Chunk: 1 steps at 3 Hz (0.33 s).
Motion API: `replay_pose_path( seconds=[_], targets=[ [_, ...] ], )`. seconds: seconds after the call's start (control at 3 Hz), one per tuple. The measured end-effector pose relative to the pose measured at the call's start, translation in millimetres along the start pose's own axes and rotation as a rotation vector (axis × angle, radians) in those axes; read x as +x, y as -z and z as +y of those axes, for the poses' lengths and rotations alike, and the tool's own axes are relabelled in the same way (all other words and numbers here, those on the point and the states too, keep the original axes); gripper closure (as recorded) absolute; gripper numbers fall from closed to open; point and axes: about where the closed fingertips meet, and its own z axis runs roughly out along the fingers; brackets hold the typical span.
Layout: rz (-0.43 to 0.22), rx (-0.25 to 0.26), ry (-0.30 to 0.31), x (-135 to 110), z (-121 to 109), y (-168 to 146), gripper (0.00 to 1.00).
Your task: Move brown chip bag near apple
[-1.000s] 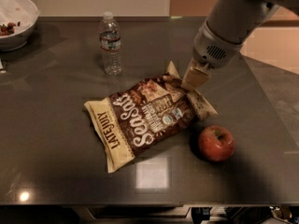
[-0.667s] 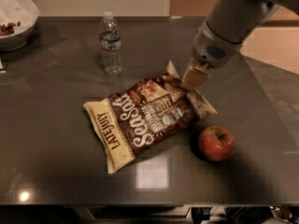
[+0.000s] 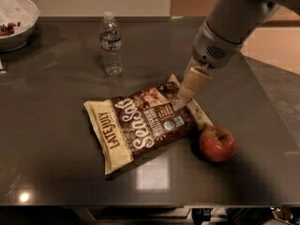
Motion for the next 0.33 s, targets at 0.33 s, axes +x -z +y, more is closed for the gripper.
replay_pose_path(
  seconds=[0.33],
  targets=[
    [-0.001,0.002,0.001,-0.7,0.3,0.1,0.00]
  ],
)
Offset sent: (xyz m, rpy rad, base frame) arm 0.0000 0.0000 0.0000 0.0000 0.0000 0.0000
